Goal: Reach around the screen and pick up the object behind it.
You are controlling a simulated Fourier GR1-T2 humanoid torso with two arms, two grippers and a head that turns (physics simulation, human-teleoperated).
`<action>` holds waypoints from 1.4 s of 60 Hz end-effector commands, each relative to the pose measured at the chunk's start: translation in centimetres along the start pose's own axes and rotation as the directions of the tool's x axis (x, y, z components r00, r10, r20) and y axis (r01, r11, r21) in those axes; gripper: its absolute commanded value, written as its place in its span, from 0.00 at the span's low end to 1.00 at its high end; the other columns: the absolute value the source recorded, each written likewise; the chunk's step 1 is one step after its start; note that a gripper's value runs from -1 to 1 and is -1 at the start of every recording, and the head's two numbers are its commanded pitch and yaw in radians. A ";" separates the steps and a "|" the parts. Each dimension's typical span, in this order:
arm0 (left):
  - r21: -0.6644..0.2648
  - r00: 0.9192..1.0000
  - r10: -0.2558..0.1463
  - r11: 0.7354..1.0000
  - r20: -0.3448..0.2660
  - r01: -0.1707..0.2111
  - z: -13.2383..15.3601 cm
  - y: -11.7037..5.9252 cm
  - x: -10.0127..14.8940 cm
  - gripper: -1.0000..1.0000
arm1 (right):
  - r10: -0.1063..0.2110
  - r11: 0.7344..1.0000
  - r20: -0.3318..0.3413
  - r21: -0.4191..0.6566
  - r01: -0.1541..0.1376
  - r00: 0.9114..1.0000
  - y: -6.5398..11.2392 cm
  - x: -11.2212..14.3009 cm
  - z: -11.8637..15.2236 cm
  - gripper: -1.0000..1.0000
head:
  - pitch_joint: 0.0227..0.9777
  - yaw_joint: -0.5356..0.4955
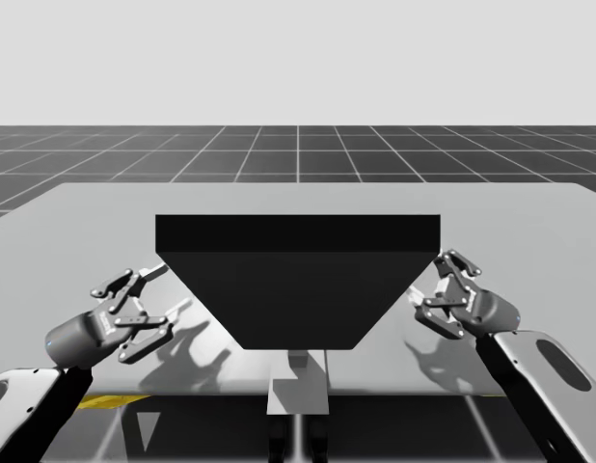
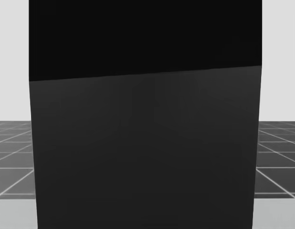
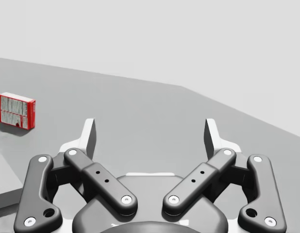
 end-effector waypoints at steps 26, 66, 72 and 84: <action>-0.171 0.996 -0.060 0.984 -0.060 0.049 0.4 0.7 -2.7 0.00 | 0.012 0.973 0.030 0.230 -0.019 0.999 1.5 -1.8 0.4 0.00 | 0.10 0.54; -0.258 0.993 -0.043 0.966 -0.112 0.013 -4.9 3.9 -6.5 0.00 | 0.017 0.971 0.026 0.239 -0.022 1.000 2.1 -2.8 -0.1 0.00 | 0.12 0.57; -0.259 0.993 -0.029 0.966 -0.113 -0.001 -6.0 4.7 -6.8 0.00 | 0.017 0.971 0.024 0.237 -0.022 1.000 2.1 -2.9 -0.2 0.00 | 0.12 0.57; -0.278 0.991 -0.015 0.960 -0.132 -0.022 -8.0 4.5 -8.1 0.00 | 0.020 0.969 0.025 0.244 -0.025 0.999 2.4 -3.0 -0.4 0.00 | 0.13 0.57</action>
